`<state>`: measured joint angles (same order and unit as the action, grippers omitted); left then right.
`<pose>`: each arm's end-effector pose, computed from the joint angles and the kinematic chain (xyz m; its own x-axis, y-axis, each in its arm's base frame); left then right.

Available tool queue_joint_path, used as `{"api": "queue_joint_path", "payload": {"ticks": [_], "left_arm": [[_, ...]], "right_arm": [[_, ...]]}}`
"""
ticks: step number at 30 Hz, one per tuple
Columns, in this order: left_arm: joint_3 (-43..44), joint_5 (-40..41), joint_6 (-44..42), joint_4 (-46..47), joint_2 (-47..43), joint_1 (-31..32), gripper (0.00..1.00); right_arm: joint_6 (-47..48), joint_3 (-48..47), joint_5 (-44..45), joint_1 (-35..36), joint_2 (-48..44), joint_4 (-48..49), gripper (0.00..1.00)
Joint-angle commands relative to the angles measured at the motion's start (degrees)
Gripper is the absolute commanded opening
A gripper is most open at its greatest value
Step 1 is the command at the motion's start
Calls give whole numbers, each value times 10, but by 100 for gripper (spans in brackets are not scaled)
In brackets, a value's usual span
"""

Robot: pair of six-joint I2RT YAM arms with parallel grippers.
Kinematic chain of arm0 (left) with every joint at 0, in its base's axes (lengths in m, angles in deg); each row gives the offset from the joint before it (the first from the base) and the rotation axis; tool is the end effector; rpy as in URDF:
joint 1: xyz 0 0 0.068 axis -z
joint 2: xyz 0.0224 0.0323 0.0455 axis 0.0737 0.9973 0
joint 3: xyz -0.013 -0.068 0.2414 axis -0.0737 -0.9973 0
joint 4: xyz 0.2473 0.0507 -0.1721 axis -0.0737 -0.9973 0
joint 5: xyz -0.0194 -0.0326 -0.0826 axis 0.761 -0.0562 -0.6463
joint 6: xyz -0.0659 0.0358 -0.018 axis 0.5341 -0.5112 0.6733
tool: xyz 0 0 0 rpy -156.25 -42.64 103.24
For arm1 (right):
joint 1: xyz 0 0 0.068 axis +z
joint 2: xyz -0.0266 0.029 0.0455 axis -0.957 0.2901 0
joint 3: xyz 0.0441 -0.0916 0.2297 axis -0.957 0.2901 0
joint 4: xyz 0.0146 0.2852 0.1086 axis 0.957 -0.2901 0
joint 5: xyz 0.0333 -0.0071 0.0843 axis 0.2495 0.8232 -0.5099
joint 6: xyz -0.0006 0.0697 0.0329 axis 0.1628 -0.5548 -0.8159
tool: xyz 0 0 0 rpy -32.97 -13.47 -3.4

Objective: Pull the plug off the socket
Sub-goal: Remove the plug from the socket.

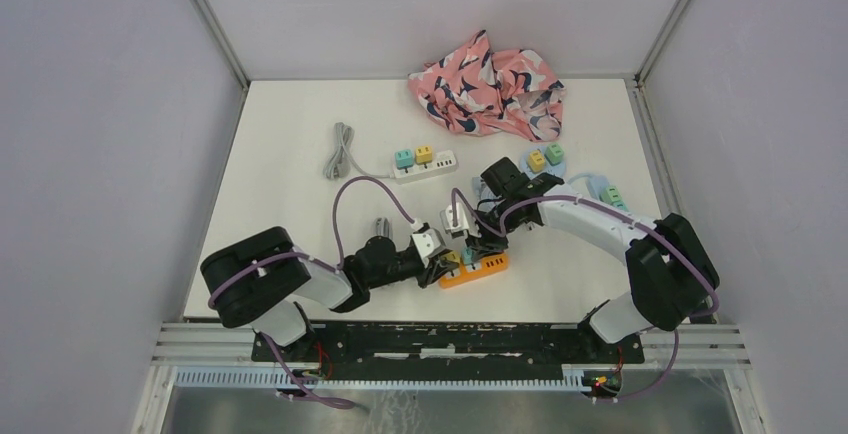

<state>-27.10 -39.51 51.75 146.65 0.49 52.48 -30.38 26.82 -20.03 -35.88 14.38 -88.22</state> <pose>0.1456 -0.2457 0.0630 -0.0917 0.1685 -0.9814 0.9277 0.3727 -0.0226 0.2359 0.2307 0.1359 0.1017 -0.7307 -0.6751 -0.9811 -0.1860 0.0535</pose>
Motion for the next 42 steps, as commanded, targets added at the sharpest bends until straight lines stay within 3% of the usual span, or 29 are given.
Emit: {"api": "queue_joint_path", "payload": {"ticks": [1,5,9,14,18,23,25,28,32,37,42], "left_arm": [[3,17,-10,-26,15,-1,3],[5,19,-5,-33,9,-1,3],[5,19,-3,-34,8,-1,3],[5,19,-1,-32,13,-1,3],[5,18,-1,-30,16,-2,3],[5,17,-1,-30,14,-2,3],[5,17,0,-29,14,-1,3],[5,16,2,-29,13,-2,3],[4,17,2,-29,14,-1,3],[5,18,1,-29,18,-2,3],[4,19,1,-23,19,-1,3]], "right_arm": [[80,-17,-30,-19,-1,-73,0],[118,-17,-63,-6,10,-101,0],[23,-16,-56,37,10,-29,0],[-63,-30,-44,23,7,24,0],[17,-24,-43,-25,3,-28,0],[124,-17,-70,-25,8,-111,0],[116,-20,-78,0,10,-111,0],[25,-23,-75,31,7,-44,0],[-37,-41,-72,30,13,-14,0],[9,-32,-63,-11,4,-40,0],[106,-10,-64,-8,-1,-88,0]]}}
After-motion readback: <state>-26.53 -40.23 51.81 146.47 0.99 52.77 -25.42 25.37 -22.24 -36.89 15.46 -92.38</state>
